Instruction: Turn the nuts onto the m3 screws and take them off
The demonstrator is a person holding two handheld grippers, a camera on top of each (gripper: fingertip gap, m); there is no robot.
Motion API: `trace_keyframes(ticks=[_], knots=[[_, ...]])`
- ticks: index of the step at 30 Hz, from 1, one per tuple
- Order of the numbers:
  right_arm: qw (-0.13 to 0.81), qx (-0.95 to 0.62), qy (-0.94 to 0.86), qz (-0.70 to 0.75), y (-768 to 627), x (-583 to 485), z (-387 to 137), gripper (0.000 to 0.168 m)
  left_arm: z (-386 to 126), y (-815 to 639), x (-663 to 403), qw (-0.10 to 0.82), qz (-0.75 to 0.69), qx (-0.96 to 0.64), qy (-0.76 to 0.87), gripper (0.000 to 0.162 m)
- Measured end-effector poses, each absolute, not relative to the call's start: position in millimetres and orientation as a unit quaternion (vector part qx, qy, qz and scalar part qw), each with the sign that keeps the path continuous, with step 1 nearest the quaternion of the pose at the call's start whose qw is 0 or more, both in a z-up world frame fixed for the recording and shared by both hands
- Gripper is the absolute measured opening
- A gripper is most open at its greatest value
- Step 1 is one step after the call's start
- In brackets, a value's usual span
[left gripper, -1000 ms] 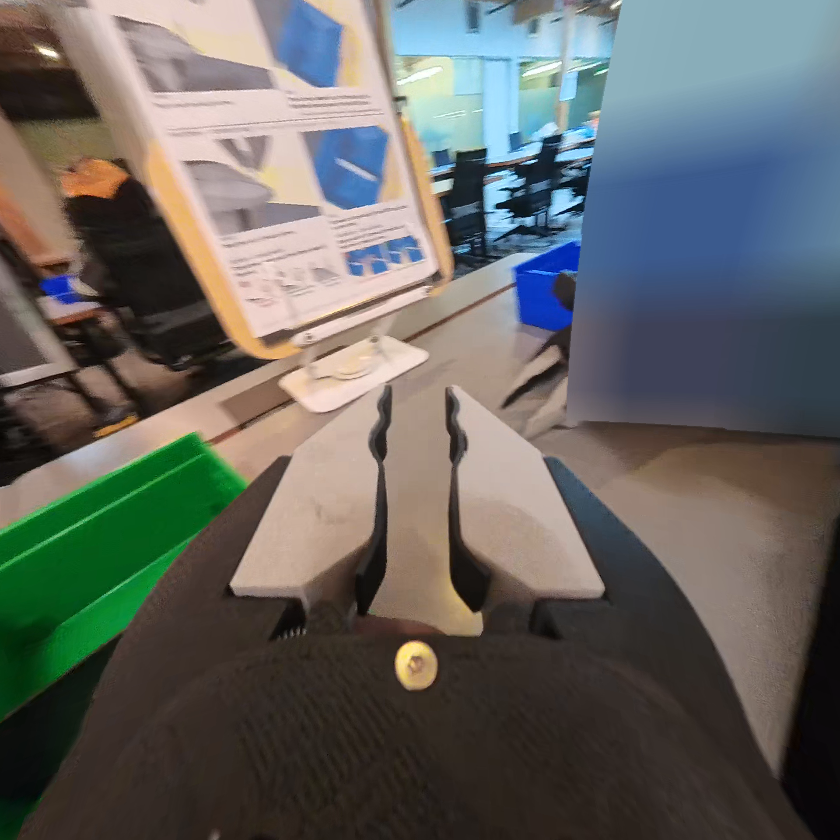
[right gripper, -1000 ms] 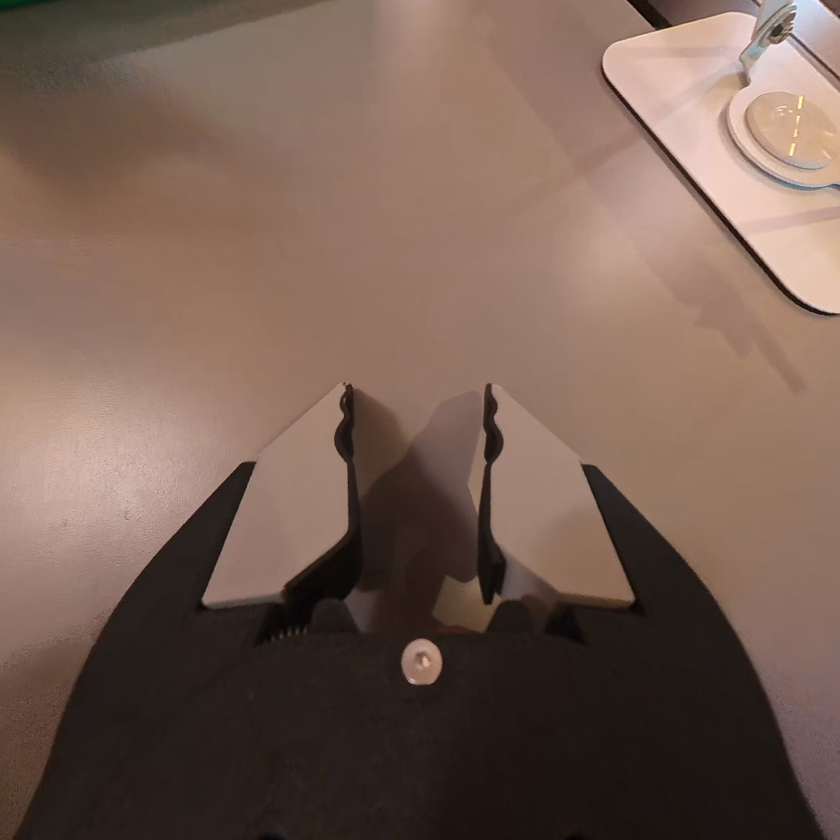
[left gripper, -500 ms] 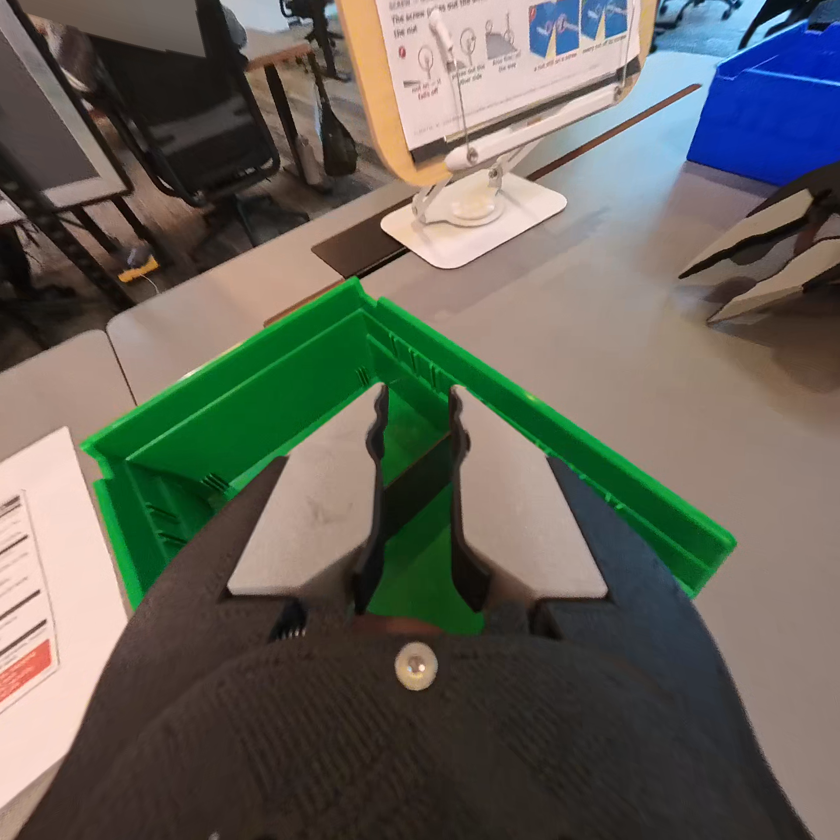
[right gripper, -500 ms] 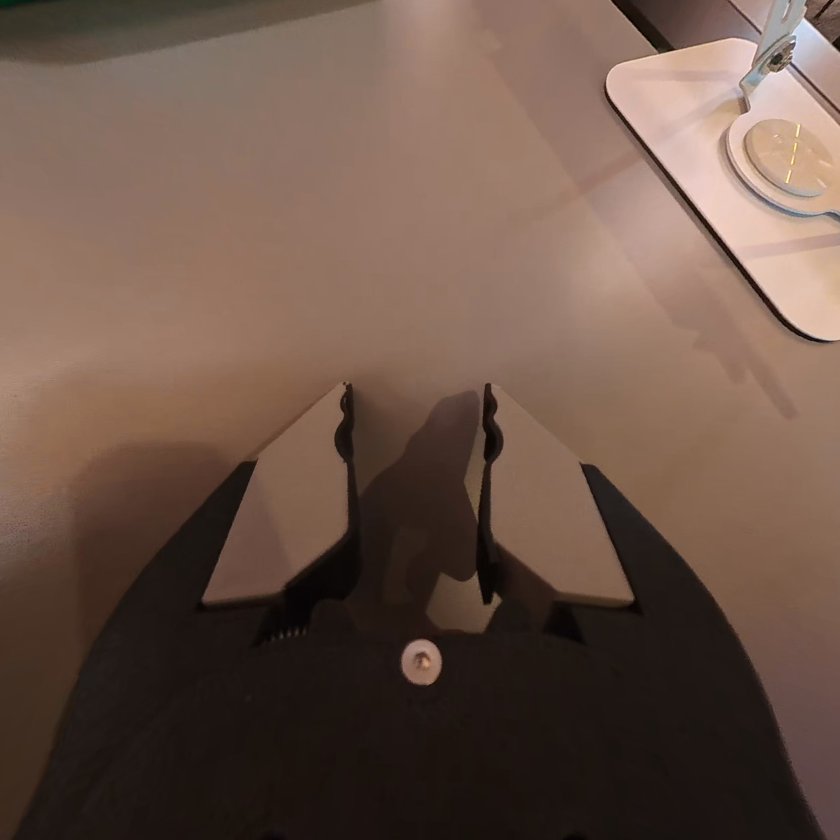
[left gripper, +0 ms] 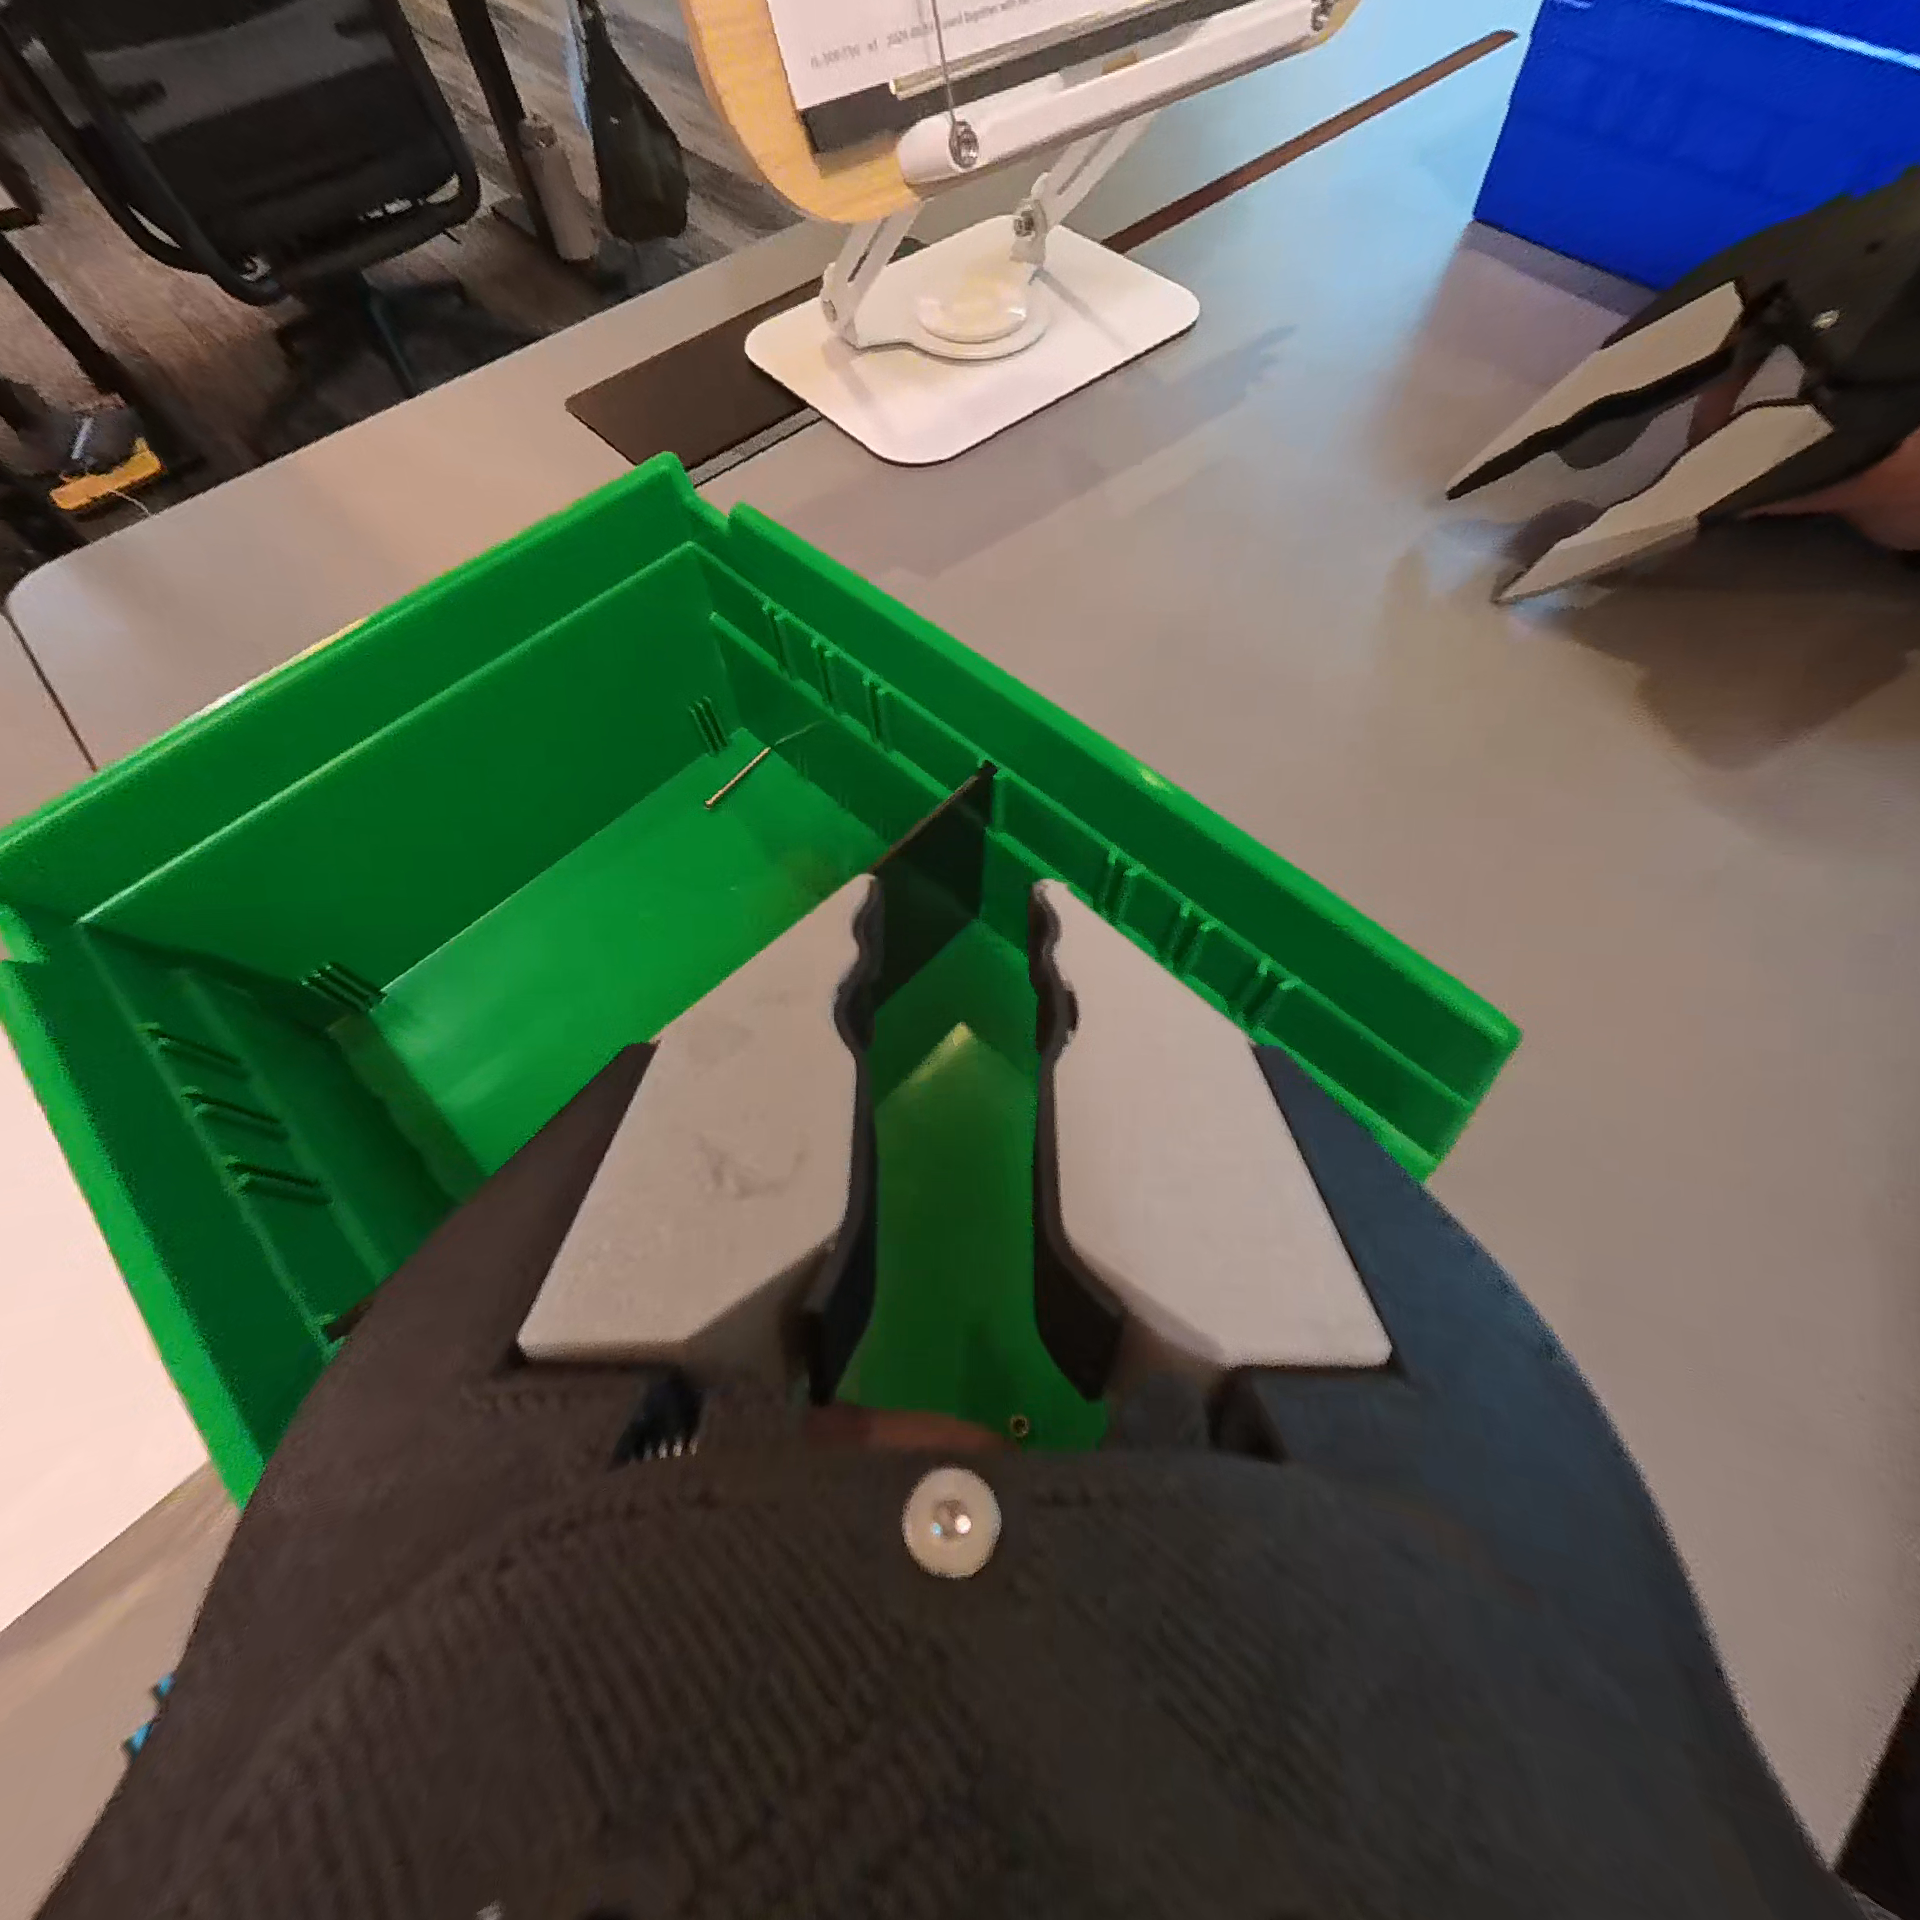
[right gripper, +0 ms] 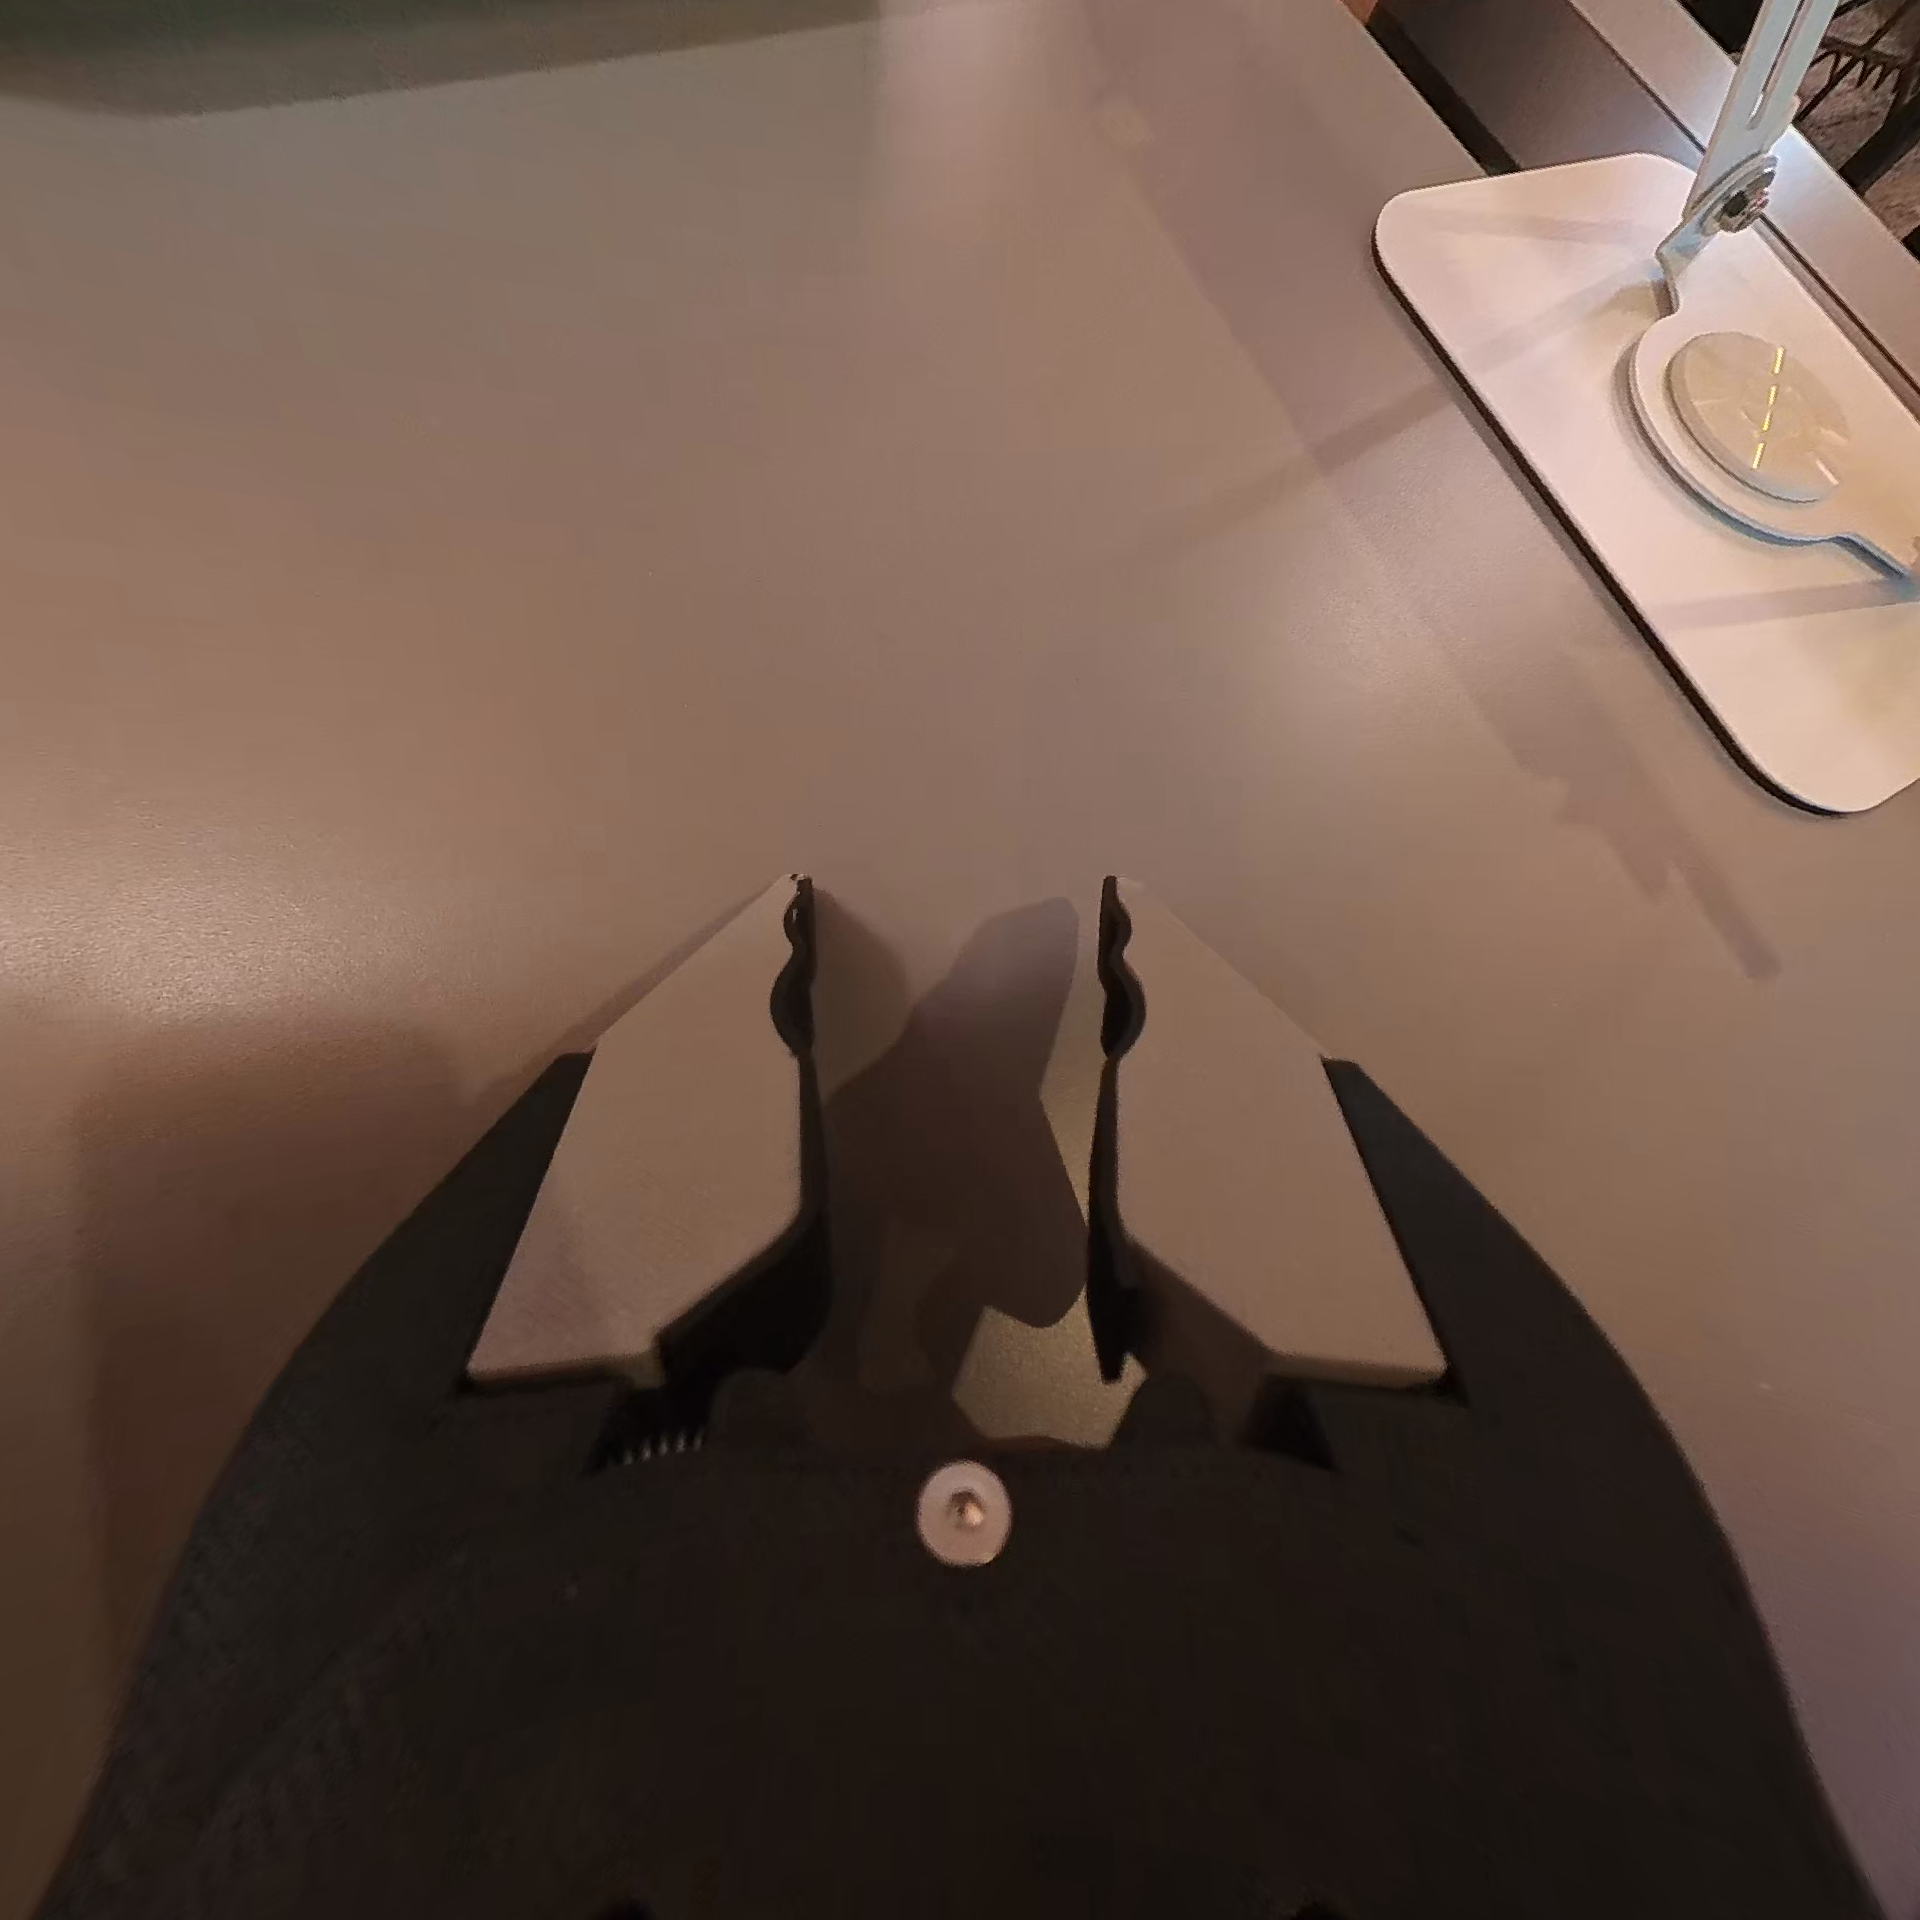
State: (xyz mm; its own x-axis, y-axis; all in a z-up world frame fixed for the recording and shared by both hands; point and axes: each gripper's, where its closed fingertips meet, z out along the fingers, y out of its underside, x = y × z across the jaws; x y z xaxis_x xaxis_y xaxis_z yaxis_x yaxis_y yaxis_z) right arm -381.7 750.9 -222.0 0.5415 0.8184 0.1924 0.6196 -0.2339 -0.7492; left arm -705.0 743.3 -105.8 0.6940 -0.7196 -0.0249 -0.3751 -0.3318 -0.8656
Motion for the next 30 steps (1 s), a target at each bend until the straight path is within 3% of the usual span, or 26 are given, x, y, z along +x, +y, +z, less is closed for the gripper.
trace_keyframes(ticks=[9, 14, 19, 29, 30], knots=[[0.413, -0.774, -0.465, 0.117, 751, -382, -222, 0.052, -100, 784, -687, 0.421, -0.149, -0.798, 0.405, 0.026], [0.418, -0.771, -0.467, 0.11, 751, -382, -221, 0.052, -140, 836, -689, 0.283, -0.102, -0.824, 0.48, 0.019], [0.424, -0.768, -0.47, 0.102, 751, -382, -221, 0.053, -188, 877, -696, 0.213, -0.042, -0.823, 0.524, 0.017], [0.423, -0.766, -0.473, 0.103, 750, -382, -221, 0.05, -222, 893, -691, 0.172, 0.006, -0.804, 0.57, 0.014], [0.423, -0.766, -0.473, 0.102, 750, -382, -221, 0.05, -226, 894, -691, 0.167, 0.005, -0.804, 0.571, 0.005]])
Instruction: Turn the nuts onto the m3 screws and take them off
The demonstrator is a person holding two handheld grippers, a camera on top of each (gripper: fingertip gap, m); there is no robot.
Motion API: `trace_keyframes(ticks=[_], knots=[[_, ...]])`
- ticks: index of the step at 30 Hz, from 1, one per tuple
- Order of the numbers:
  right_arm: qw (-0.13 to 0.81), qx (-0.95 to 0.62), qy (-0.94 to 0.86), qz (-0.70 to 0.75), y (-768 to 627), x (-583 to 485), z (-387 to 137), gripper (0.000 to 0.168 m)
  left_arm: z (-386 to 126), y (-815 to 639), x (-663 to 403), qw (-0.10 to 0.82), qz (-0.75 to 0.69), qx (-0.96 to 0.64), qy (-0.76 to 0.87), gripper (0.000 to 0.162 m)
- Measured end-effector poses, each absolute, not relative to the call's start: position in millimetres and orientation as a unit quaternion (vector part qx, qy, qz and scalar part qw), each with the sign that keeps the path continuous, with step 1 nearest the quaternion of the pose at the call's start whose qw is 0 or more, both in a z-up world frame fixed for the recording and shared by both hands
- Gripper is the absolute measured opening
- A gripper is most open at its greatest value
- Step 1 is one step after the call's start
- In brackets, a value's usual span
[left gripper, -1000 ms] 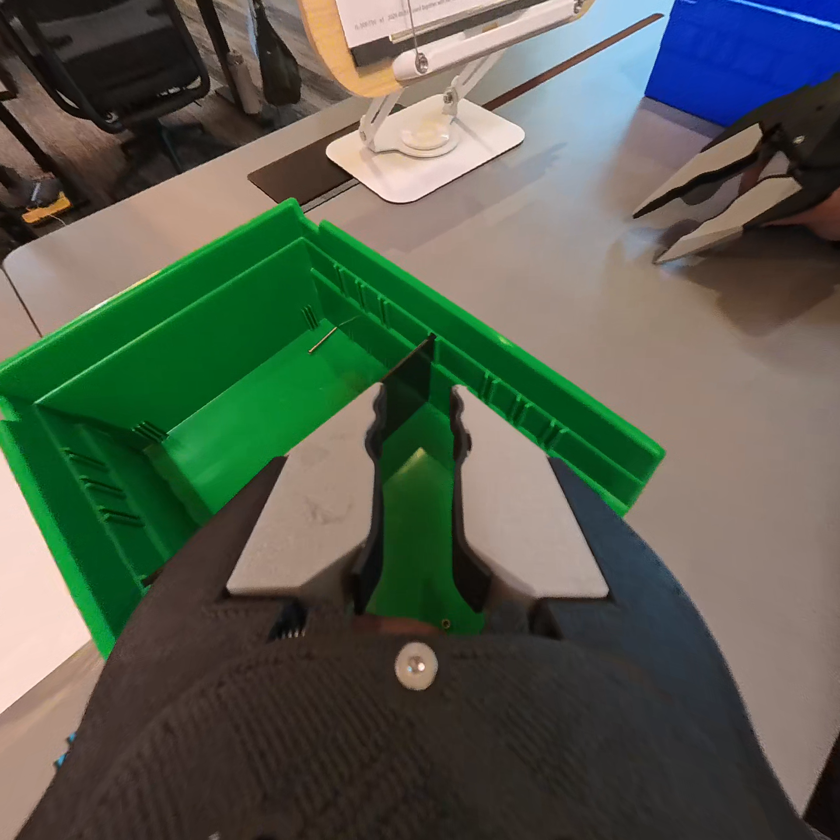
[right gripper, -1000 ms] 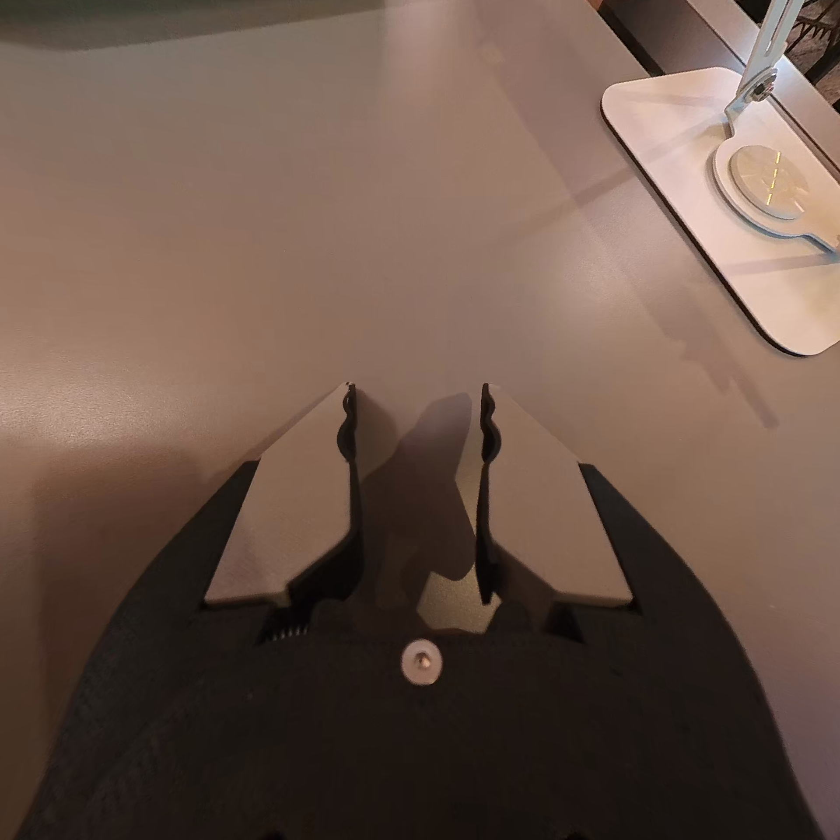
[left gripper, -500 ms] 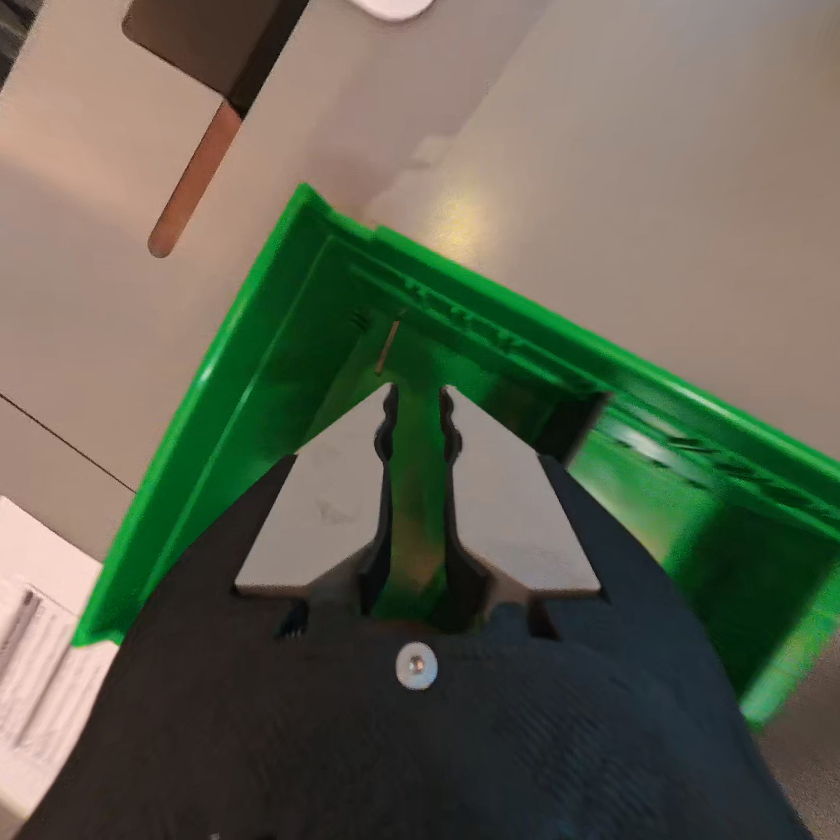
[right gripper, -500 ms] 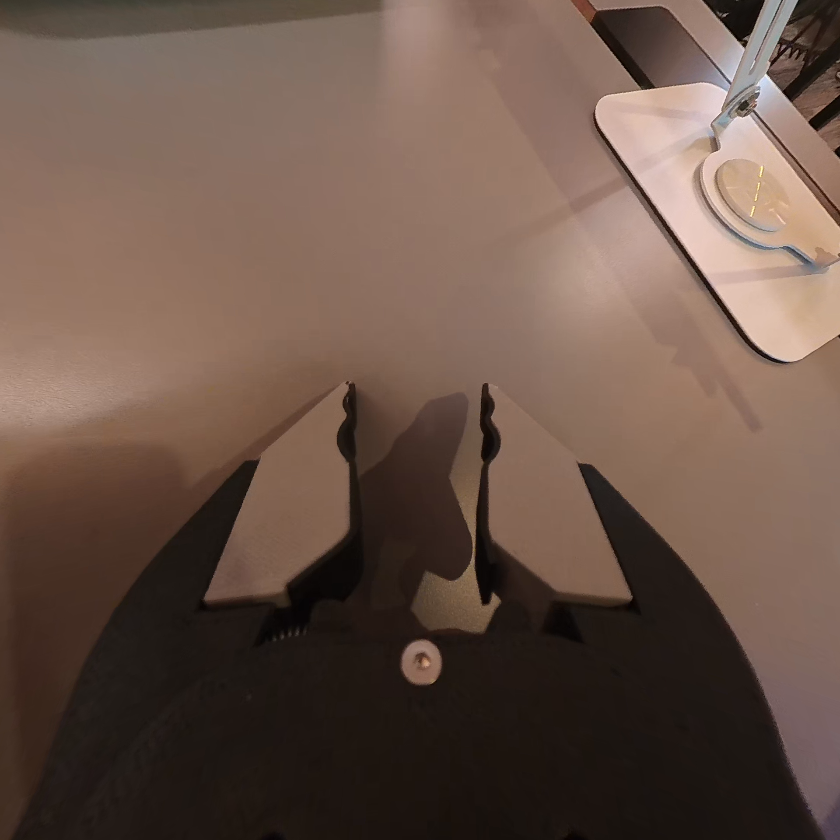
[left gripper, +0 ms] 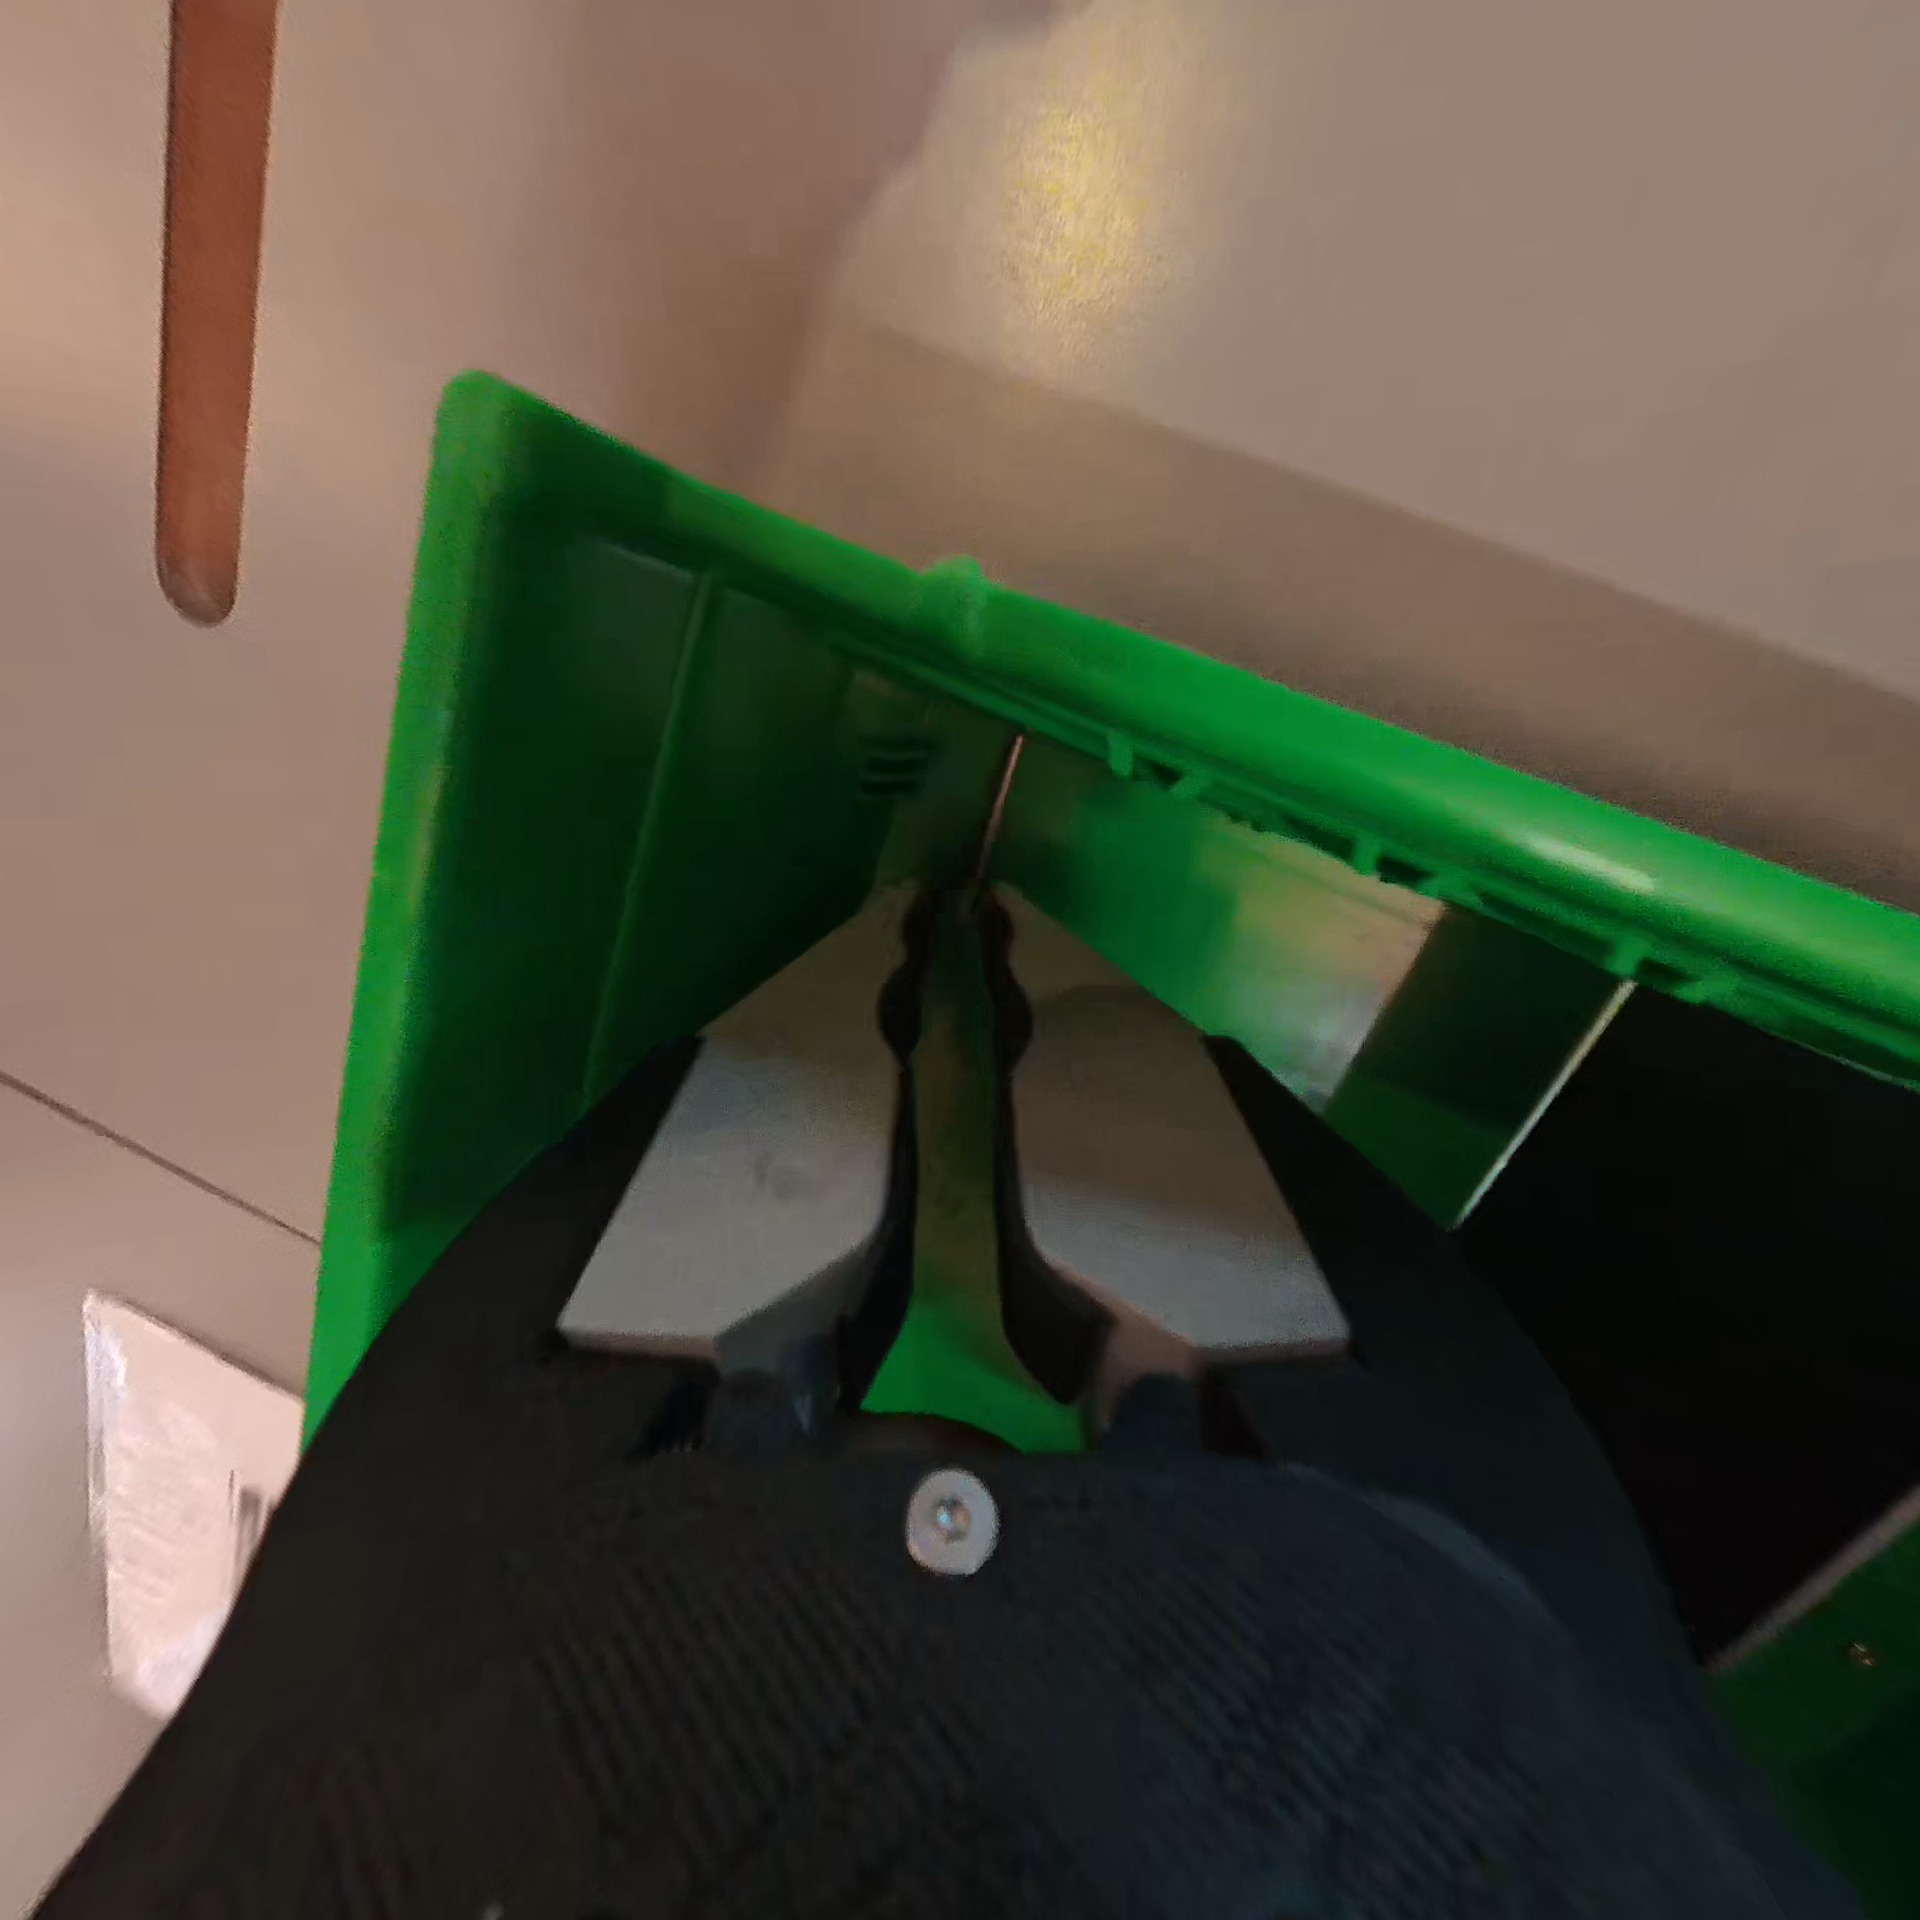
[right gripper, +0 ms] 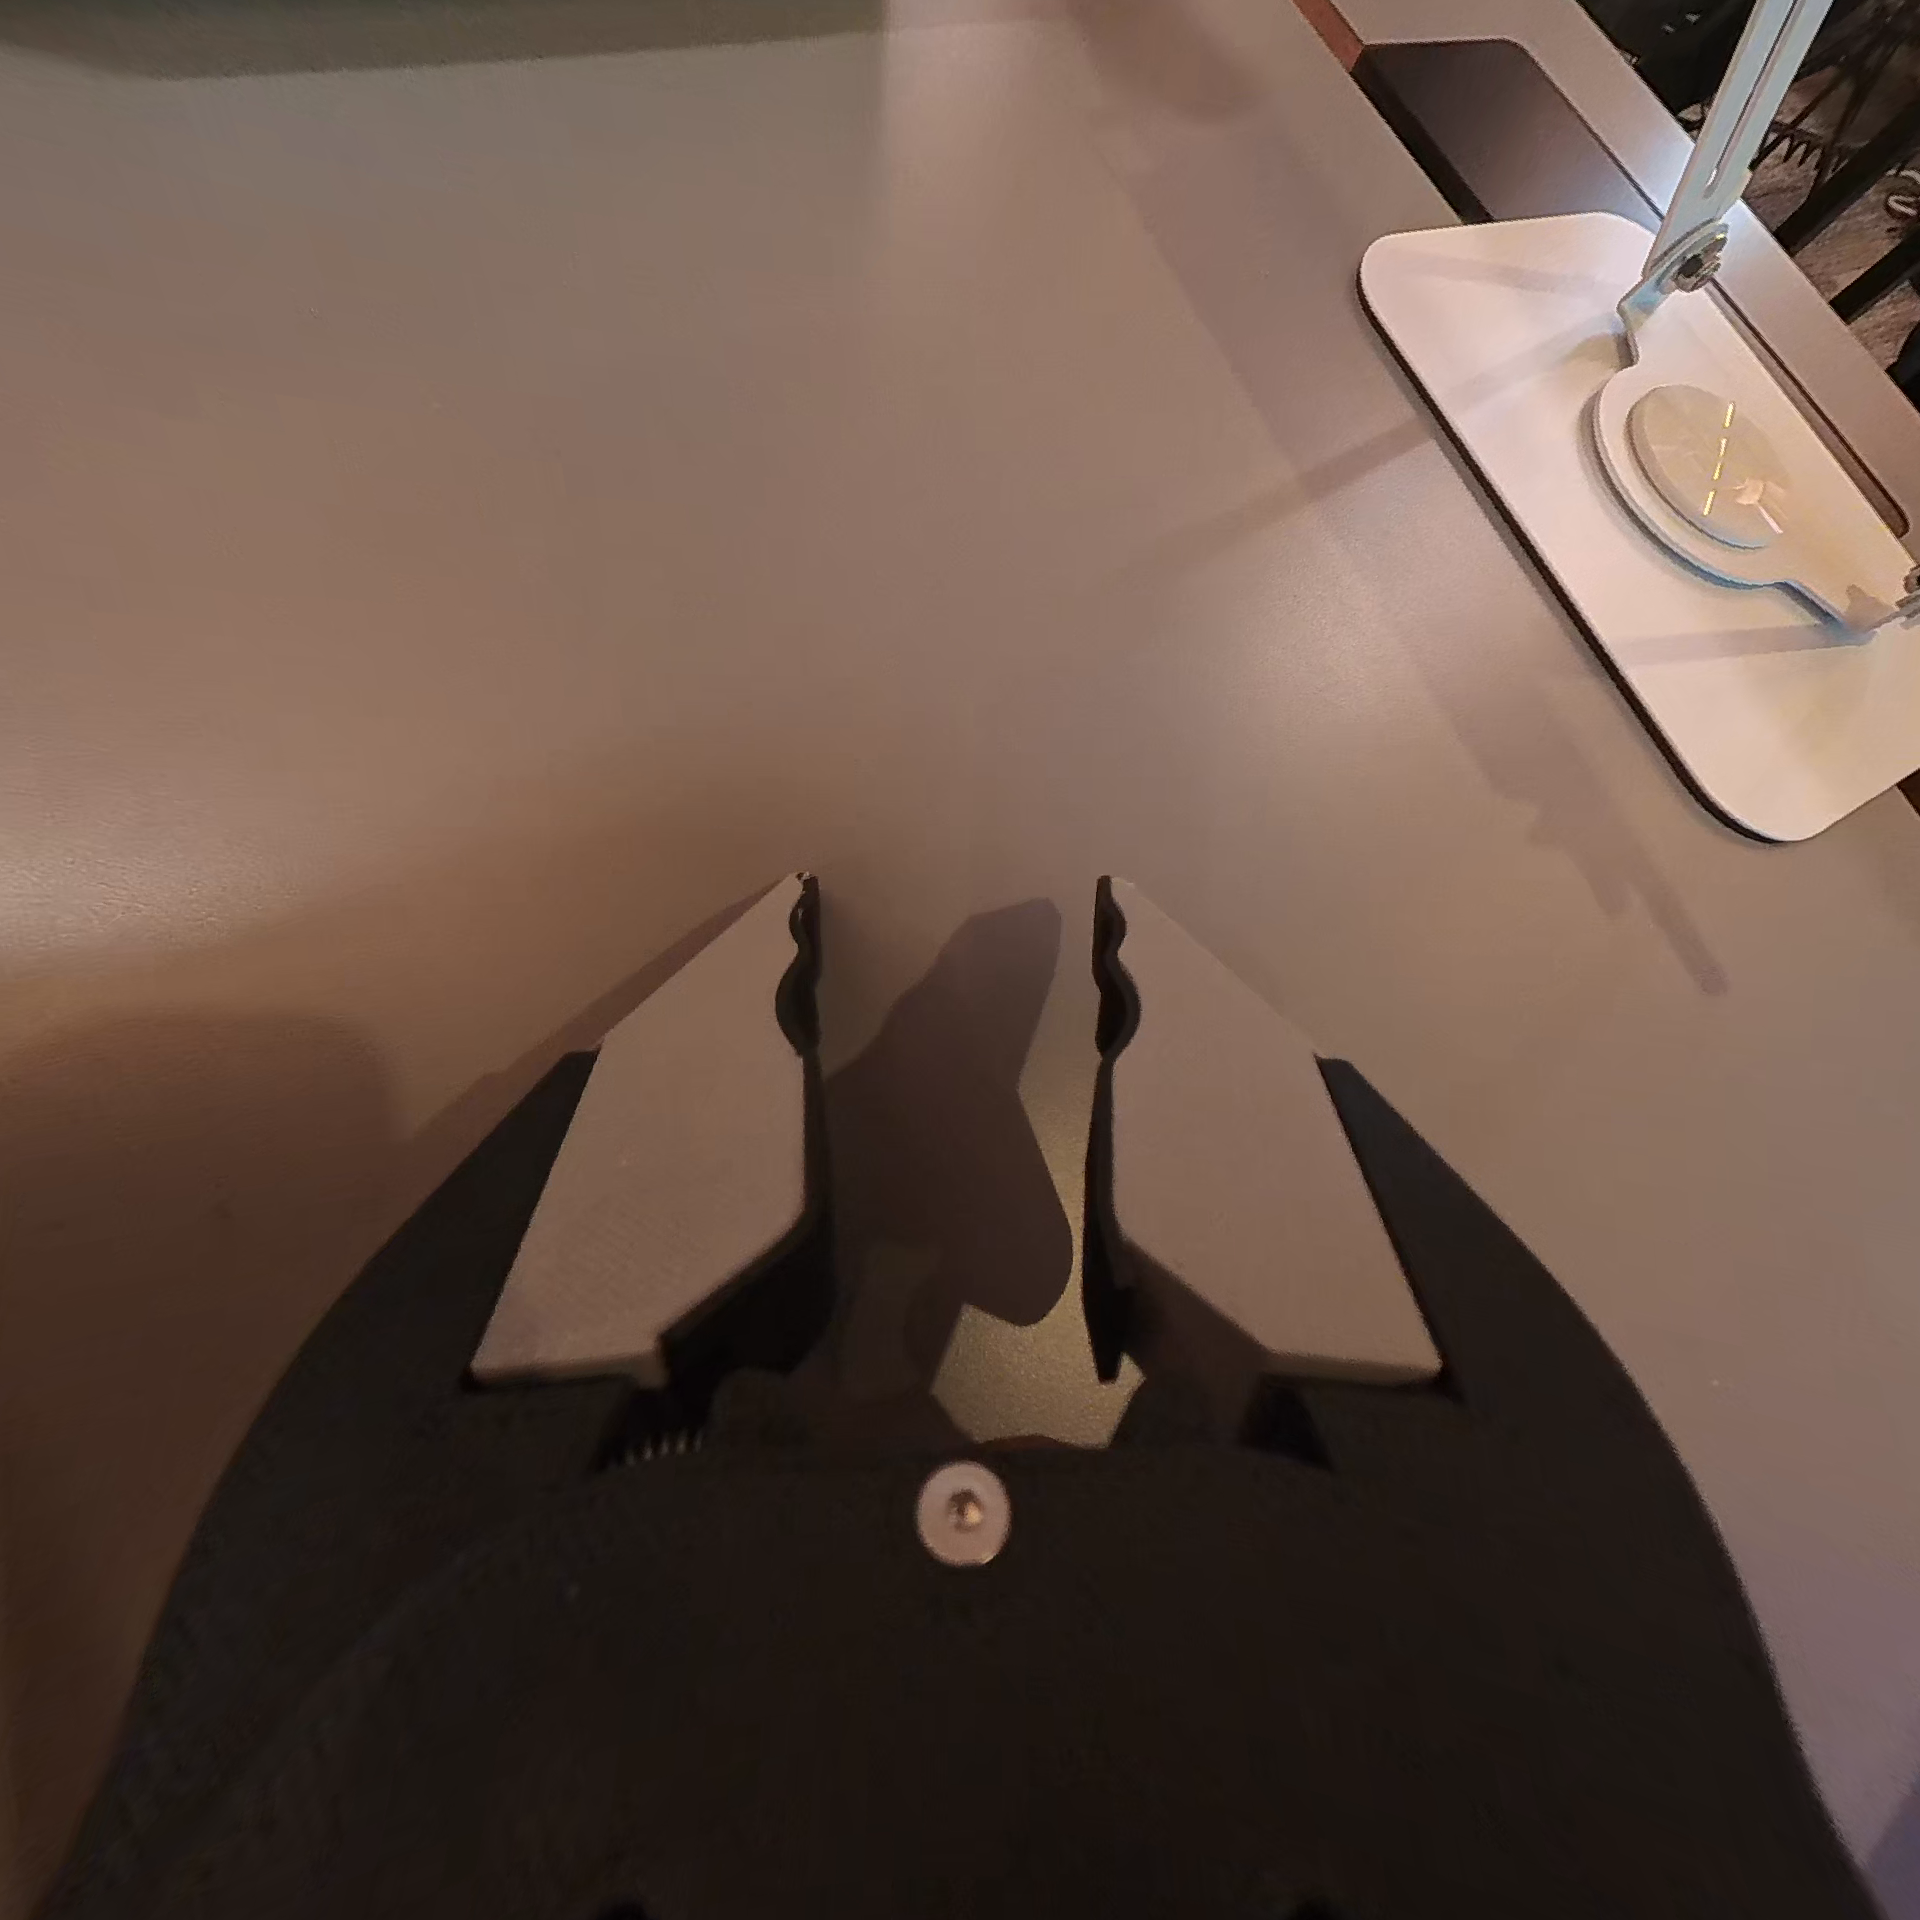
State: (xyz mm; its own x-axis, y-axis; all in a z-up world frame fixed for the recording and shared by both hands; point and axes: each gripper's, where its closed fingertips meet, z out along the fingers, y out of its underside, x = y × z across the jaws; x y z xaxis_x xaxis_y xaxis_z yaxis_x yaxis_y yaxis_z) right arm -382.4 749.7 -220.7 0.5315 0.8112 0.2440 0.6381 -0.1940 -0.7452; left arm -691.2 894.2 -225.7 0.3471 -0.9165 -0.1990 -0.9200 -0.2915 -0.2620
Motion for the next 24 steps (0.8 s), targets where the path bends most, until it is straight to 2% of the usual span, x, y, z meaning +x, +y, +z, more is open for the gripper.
trace_keyframes(ticks=[3, 13, 19, 24], knots=[[0.425, -0.764, -0.475, 0.1, 749, -383, -221, 0.049, -228, 899, -687, 0.169, -0.011, -0.809, 0.563, 0.0], [0.427, -0.758, -0.483, 0.098, 748, -383, -220, 0.046, -221, 891, -701, 0.163, 0.019, -0.82, 0.549, 0.0], [0.432, -0.756, -0.483, 0.091, 748, -383, -220, 0.047, -169, 871, -727, 0.21, 0.028, -0.833, 0.51, 0.0], [0.463, -0.743, -0.472, 0.11, 746, -384, -206, 0.046, -96, 839, -719, 0.319, 0.002, -0.823, 0.47, 0.0]])
